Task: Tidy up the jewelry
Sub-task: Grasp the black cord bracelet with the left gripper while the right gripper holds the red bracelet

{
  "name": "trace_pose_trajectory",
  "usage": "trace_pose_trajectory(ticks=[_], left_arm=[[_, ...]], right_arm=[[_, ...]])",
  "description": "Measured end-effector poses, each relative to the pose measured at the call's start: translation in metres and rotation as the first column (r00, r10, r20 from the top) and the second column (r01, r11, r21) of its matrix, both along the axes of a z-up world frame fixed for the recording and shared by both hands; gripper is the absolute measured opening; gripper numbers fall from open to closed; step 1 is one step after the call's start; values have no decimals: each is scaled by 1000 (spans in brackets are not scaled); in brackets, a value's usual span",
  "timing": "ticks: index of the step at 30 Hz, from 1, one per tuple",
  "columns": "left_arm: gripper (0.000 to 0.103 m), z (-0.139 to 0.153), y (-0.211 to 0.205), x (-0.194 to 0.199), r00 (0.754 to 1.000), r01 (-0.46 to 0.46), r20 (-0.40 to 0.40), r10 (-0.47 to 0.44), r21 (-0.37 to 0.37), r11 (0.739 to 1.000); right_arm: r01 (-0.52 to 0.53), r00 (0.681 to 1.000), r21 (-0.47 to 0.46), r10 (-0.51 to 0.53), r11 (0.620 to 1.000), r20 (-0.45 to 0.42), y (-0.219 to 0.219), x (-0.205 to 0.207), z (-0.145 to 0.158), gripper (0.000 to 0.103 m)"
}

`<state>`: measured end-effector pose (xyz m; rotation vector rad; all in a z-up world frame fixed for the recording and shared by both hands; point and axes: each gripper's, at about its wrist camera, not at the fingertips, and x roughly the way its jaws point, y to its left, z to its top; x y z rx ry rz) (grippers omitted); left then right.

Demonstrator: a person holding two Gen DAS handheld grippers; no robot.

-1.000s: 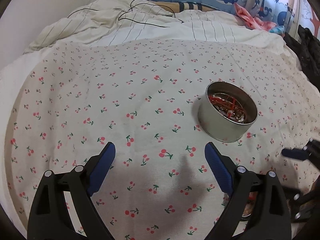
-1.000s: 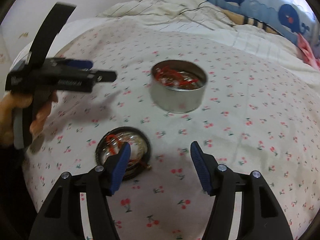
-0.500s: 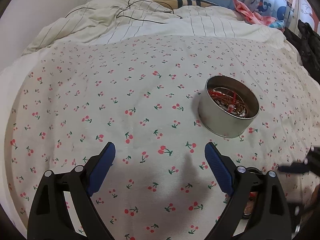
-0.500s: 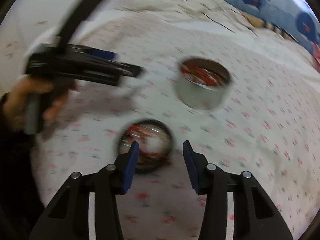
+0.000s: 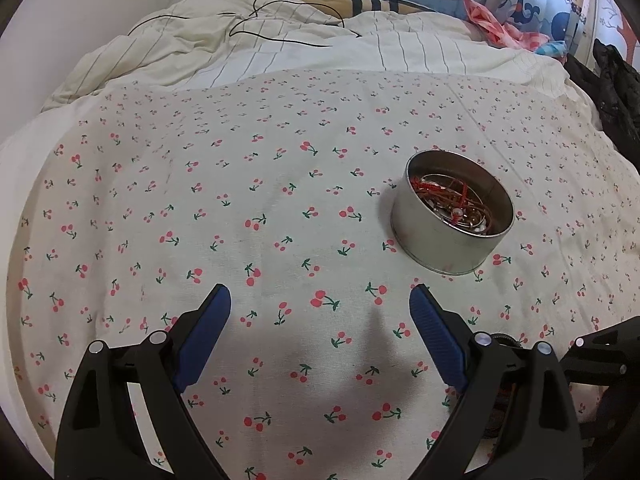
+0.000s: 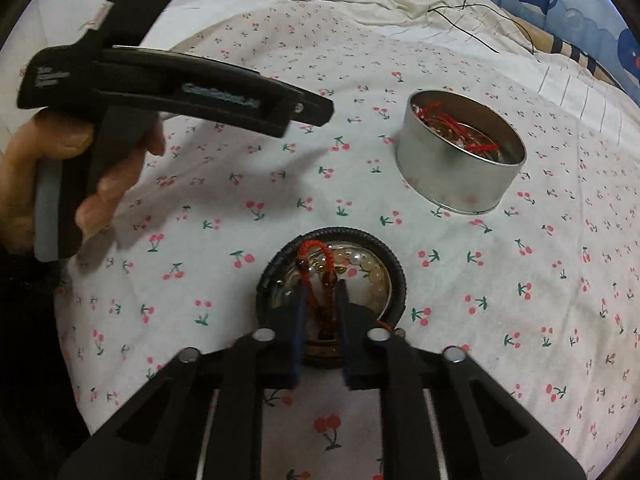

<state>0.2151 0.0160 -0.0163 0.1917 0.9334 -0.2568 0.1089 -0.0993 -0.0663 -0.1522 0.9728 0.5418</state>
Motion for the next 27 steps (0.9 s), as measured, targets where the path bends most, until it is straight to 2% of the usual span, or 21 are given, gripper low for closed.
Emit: trace_pose_trajectory(ticks=[4,9,12,14,18,19,21,23,27], left_arm=[[87,-1,0,0,1000,6,-9,-6,-4,1000],[87,-5,-3,0,998,40,-48,-42,-35,999],[87,-7,-12,-5,994,90,-61,-92,-41,995],[87,-10,-20,-10,989,129,-61,-131,-30,991],[86,-14,-36,-20,977,207,-58,-207,-5,978],[84,-16,-41,-24,972,231,-57,-230,5,973],[70,-20,-47,-27,962,266,-73,-265,13,964],[62,-25,-53,-31,953,292,-87,-289,31,956],[51,-26,-59,-37,939,335,-95,-331,34,942]], right_arm=[[25,999,95,-28,995,30,-19,1,18,5],[144,986,207,-158,968,55,-64,7,41,5],[222,969,200,-238,954,59,-85,10,46,5],[266,960,163,-277,950,46,-91,13,42,5],[304,951,110,-308,946,20,-91,22,32,5],[311,949,103,-314,945,13,-91,22,29,5],[319,947,89,-321,943,5,-89,17,26,5],[330,943,83,-331,940,0,-89,16,24,5],[346,938,74,-346,935,-14,-91,18,22,5]])
